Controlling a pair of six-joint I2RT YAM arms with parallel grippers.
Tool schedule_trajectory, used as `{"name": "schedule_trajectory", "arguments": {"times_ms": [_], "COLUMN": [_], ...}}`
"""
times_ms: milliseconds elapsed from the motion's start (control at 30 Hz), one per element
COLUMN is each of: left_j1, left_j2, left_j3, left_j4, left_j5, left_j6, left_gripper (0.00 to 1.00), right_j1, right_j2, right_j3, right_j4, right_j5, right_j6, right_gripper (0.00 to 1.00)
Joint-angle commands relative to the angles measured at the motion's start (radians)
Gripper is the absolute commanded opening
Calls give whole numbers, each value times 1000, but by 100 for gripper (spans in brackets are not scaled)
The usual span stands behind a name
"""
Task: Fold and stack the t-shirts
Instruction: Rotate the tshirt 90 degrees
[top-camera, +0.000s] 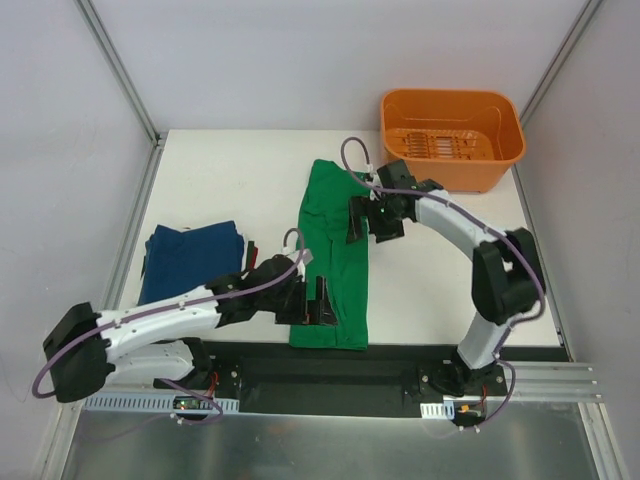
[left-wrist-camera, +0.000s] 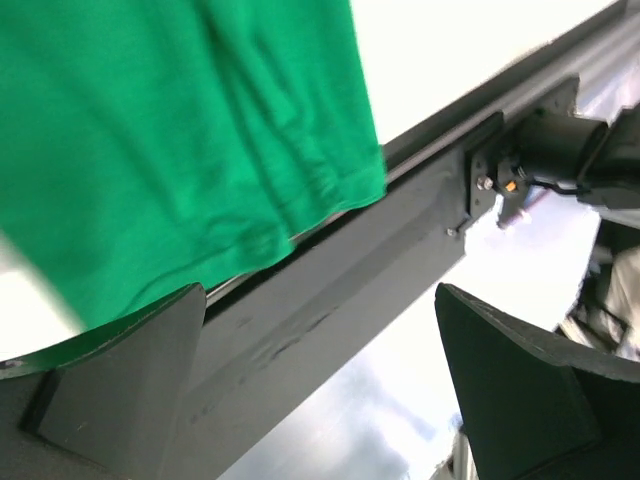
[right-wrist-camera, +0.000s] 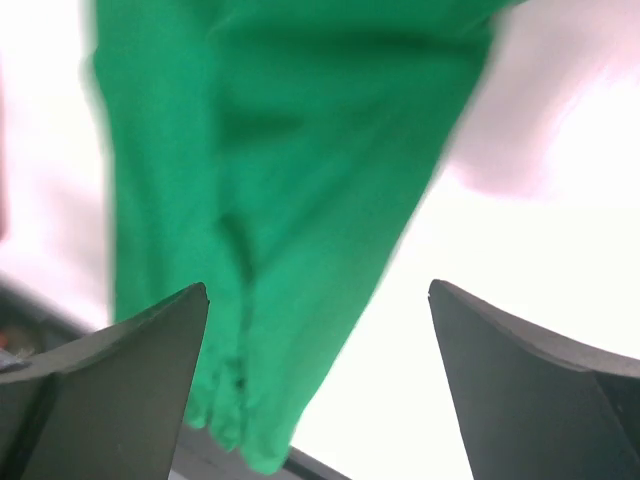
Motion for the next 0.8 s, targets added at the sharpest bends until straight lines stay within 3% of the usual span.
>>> {"name": "schedule_trajectory", "arguments": {"times_ms": [0,100,300,500,767], "left_j1": [1,30,231,250,270], "left_j2": [-162,-270,-362,-322,-271], "left_j3": [-44,-75,-132,-118,-132], "left_j4": [-274,-423,-434,-427,-428], "left_j5": [-214,-338,-321,-315,-304], "left_j6": [-9,-35,-14,2,-15], "left_gripper": [99,99,99,99,99], "right_j1": [62,115,232,378,447], "right_j2": [-286,-417,-537,-430,-321], "right_j3": [-252,-407,-593,-566,-529], "right_j4": [134,178,281,278,264], "right_j5": [-171,-118,-43,17,37], "right_j6": [121,176,265,288,319], "right_gripper": [97,97,97,97,97]}}
